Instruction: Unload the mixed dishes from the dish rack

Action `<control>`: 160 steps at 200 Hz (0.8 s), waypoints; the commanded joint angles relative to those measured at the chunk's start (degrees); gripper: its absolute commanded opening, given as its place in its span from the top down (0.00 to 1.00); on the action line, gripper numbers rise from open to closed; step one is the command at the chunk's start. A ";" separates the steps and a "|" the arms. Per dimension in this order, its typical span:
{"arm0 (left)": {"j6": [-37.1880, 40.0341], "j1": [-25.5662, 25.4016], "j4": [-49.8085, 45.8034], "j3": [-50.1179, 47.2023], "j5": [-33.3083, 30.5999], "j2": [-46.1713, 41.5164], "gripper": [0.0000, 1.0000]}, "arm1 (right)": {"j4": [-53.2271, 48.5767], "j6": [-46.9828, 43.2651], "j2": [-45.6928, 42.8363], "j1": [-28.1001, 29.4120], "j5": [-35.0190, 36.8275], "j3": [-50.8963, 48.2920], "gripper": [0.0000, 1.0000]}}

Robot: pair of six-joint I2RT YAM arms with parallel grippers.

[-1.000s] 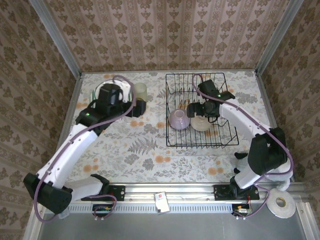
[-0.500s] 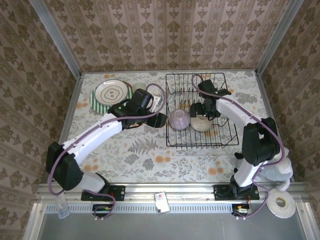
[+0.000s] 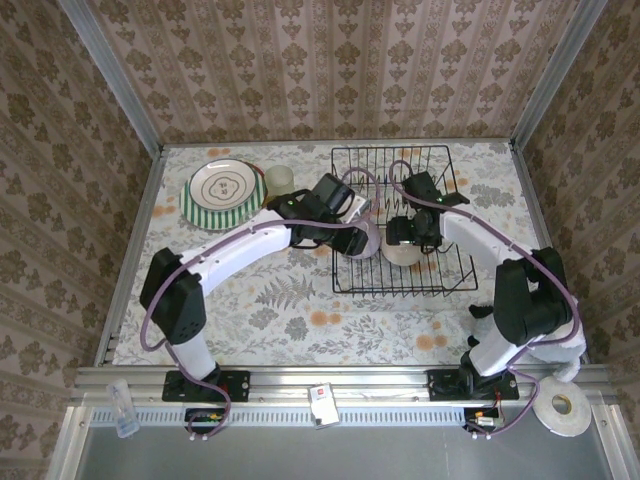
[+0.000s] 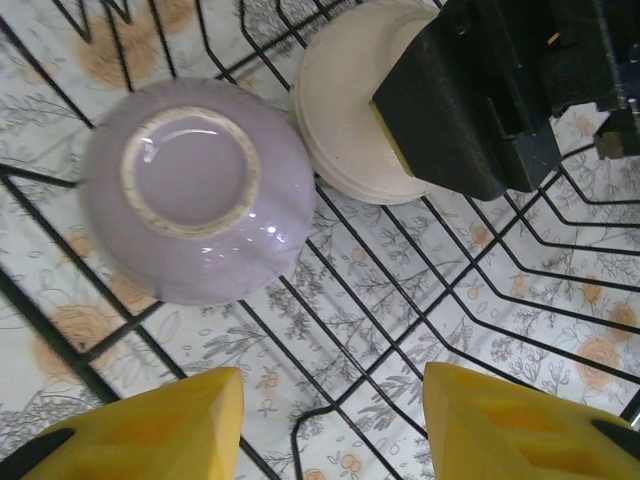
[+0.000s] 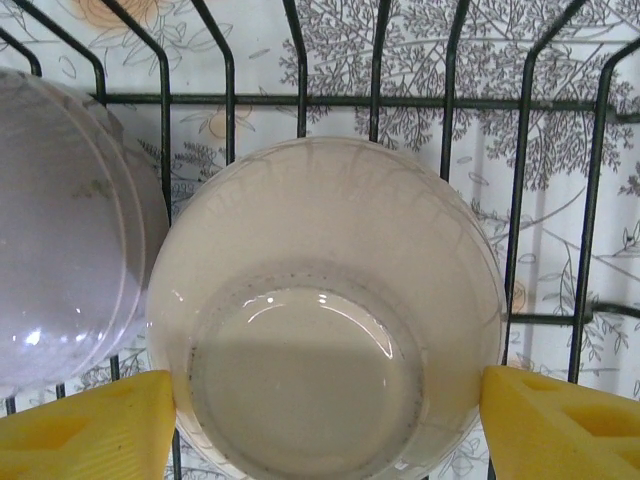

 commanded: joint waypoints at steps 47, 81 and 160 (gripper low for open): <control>-1.19 -1.92 -4.80 4.53 2.26 6.71 0.57 | -2.16 4.23 -7.65 -0.44 -4.58 -7.25 0.24; -1.67 -1.77 -6.50 7.29 1.90 10.43 0.58 | -1.53 5.93 -10.94 -0.41 -6.30 -9.73 0.27; -3.48 0.02 -5.31 11.09 0.58 17.14 0.59 | 0.62 6.95 -15.72 -0.60 -8.97 -12.63 0.26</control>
